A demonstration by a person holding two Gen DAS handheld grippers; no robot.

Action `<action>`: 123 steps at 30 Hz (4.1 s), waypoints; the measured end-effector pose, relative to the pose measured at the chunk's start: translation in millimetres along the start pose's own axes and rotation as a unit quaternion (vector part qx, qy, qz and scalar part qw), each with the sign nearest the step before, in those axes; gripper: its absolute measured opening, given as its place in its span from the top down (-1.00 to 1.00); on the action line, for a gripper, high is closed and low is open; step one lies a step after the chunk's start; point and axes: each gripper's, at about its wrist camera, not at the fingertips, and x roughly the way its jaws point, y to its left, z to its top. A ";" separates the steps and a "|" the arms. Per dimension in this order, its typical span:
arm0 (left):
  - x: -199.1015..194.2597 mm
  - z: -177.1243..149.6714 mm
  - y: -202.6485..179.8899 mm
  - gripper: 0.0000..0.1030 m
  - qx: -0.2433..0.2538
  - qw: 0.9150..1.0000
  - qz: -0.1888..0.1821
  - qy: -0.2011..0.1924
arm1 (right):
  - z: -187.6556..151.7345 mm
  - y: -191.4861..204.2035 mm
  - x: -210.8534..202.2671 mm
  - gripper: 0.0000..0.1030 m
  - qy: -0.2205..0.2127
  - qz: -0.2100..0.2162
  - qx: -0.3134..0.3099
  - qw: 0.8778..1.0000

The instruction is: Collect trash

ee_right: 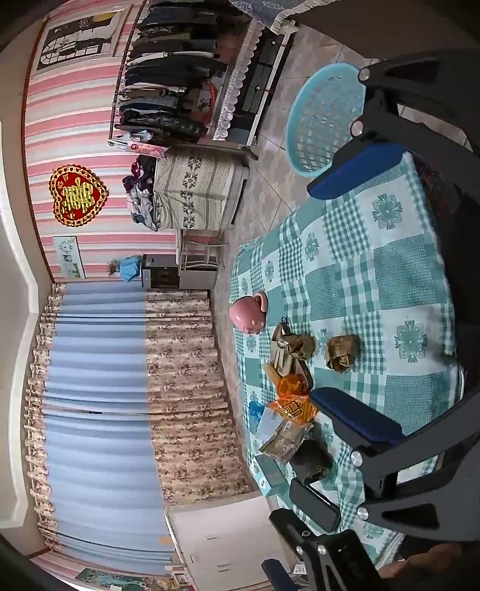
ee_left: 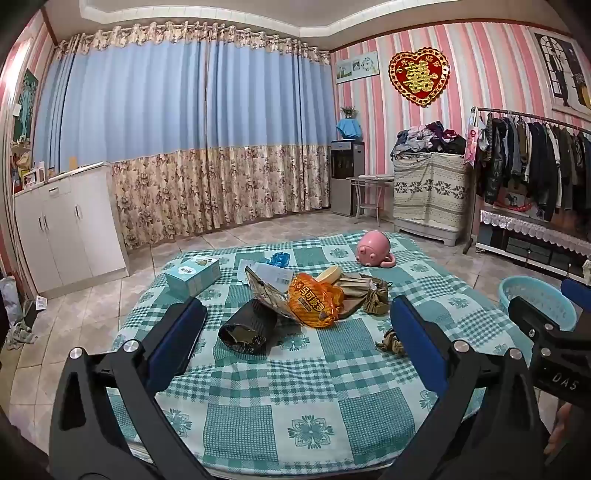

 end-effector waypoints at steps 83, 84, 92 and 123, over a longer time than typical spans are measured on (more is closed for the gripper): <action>4.6 -5.0 6.2 -0.90 -0.006 1.000 -0.005 0.004 | -5.2 -2.5 6.4 -0.93 0.000 -0.001 0.005 1.000; 4.9 -5.6 6.6 -0.90 -0.006 1.000 -0.006 0.005 | -6.0 -2.0 7.4 -0.93 0.001 -0.001 0.005 1.000; 7.2 -8.0 6.7 -0.90 -0.006 1.000 -0.007 0.006 | -10.8 -2.9 12.1 -0.93 0.001 0.000 0.004 1.000; 155.3 -3.9 62.4 -0.90 0.015 0.994 0.005 0.105 | -16.0 -17.5 91.9 -0.93 0.049 0.018 0.005 0.999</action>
